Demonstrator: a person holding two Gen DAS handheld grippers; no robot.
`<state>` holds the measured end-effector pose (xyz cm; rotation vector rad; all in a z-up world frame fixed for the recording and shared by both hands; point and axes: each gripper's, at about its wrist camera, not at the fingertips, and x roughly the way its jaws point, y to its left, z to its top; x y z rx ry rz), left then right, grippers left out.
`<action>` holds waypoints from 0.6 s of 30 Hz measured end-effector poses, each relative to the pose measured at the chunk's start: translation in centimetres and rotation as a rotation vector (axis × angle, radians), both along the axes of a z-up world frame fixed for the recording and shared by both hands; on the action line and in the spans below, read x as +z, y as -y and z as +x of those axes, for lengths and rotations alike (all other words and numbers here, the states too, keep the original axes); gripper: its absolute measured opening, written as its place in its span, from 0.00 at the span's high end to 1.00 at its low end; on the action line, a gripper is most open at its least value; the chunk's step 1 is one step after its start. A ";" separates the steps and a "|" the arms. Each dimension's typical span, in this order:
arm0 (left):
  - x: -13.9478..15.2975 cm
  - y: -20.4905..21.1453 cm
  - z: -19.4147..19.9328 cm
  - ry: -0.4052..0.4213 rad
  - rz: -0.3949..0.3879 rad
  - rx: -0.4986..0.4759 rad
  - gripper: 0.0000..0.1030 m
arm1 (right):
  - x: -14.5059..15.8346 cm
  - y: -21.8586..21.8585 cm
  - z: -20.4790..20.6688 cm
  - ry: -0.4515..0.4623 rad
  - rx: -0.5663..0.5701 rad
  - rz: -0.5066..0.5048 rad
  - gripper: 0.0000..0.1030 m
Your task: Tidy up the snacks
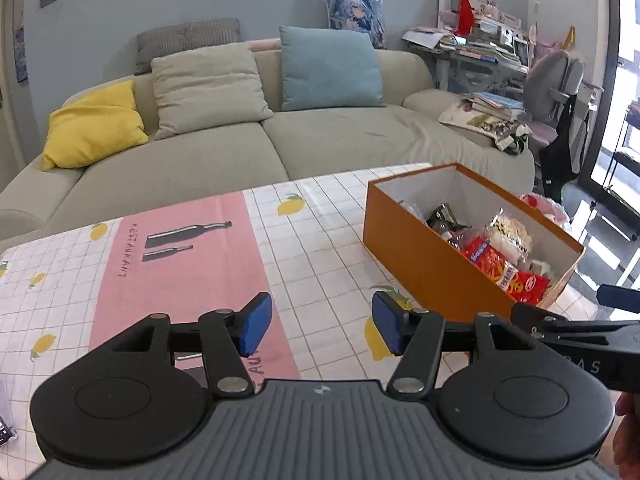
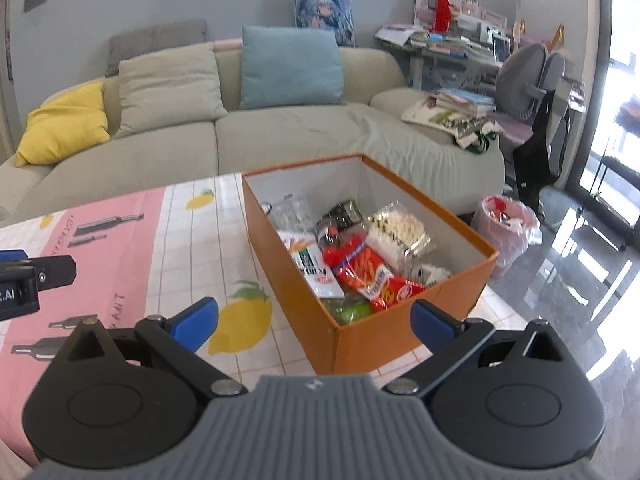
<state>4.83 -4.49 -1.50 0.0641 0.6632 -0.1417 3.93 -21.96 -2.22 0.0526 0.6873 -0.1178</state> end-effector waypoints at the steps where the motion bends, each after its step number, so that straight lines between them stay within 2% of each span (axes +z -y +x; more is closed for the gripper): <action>1: -0.3 0.1 0.2 -0.014 0.005 -0.002 0.34 | -0.2 0.0 0.1 -0.007 -0.003 -0.002 0.03; 10: -1.5 0.1 0.6 -0.098 0.042 -0.005 0.33 | -1.5 -0.3 1.2 -0.083 -0.013 -0.018 0.03; 18: -1.0 -0.8 0.1 -0.102 0.037 0.011 0.30 | -0.9 -1.1 0.9 -0.075 0.002 -0.028 0.03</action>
